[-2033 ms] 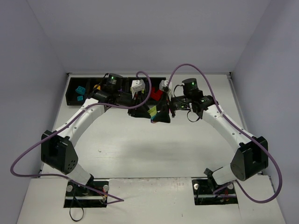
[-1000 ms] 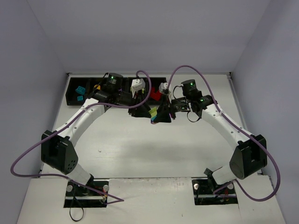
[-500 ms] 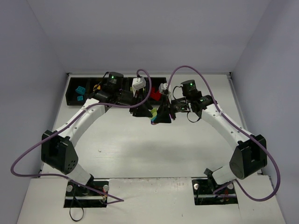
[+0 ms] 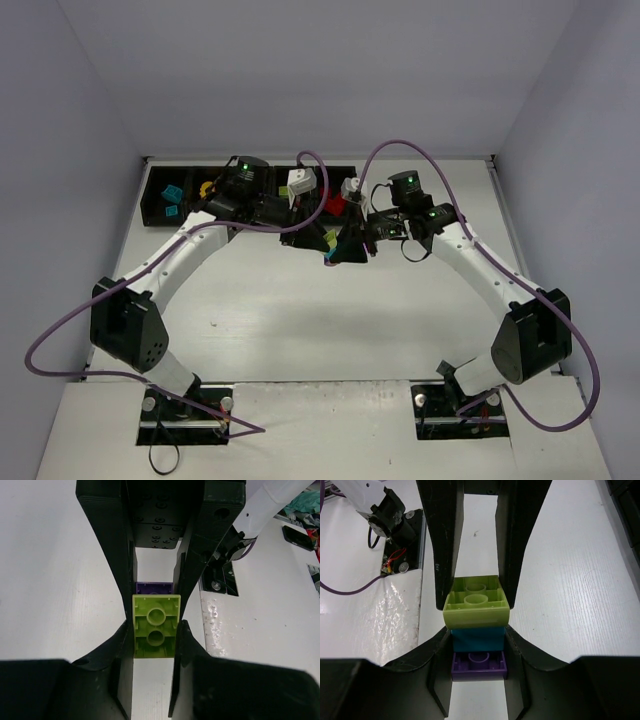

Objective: Sort the legos into containers by color

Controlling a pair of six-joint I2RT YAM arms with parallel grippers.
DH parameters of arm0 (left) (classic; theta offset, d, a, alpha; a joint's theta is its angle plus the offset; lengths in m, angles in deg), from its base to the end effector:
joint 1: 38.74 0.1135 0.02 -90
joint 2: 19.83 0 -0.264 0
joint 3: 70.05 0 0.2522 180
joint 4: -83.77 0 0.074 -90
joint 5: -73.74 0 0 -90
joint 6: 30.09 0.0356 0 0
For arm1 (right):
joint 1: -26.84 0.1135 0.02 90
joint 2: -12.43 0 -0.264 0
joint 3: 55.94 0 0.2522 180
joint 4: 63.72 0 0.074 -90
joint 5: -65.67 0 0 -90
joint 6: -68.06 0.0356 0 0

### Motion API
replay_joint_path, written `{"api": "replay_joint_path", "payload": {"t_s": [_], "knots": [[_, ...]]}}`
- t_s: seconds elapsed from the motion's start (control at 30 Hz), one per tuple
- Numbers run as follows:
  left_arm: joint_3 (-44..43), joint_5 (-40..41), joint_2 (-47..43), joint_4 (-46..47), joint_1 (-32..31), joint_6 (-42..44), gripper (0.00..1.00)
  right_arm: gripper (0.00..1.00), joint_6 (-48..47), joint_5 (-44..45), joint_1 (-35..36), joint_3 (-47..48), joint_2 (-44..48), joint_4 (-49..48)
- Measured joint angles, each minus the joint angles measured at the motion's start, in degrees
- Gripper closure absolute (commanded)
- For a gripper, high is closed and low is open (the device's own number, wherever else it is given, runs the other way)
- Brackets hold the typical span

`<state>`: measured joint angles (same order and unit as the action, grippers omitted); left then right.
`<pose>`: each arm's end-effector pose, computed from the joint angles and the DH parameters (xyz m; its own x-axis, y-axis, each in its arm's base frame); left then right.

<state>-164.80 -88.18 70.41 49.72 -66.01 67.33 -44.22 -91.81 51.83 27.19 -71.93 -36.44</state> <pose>0.2925 -0.1888 0.3554 -0.3213 0.2107 -0.9233 0.9266 -0.1314 -0.3524 0.2791 0.1663 0.3290 -0.0600 -0.1882 -0.9803 -0.9946 -0.0725 0.0748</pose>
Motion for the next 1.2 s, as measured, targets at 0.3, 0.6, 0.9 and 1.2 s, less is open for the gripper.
{"api": "replay_joint_path", "payload": {"t_s": [0.3, 0.6, 0.9, 1.2], "knots": [[-0.39, 0.96, 0.31, -0.7, 0.02, 0.96, 1.0, 1.0, 0.81, 1.4, -0.31, -0.61, 0.02, -0.59], [-4.7, 1.68, 3.1, -2.21, 3.61, 1.33, 1.0, 1.0, 3.78, 9.99, -1.51, -8.87, 0.7, -0.83], [-10.14, 16.7, 11.8, 1.6, 6.6, -0.87, 0.85, 1.0, 6.78, 16.13, -2.16, -9.7, 3.21, -0.9], [-20.26, 38.97, 29.4, 4.33, 8.57, -3.04, 0.73, 1.0, 8.52, 17.18, -2.19, -9.7, 3.69, -0.96]]}}
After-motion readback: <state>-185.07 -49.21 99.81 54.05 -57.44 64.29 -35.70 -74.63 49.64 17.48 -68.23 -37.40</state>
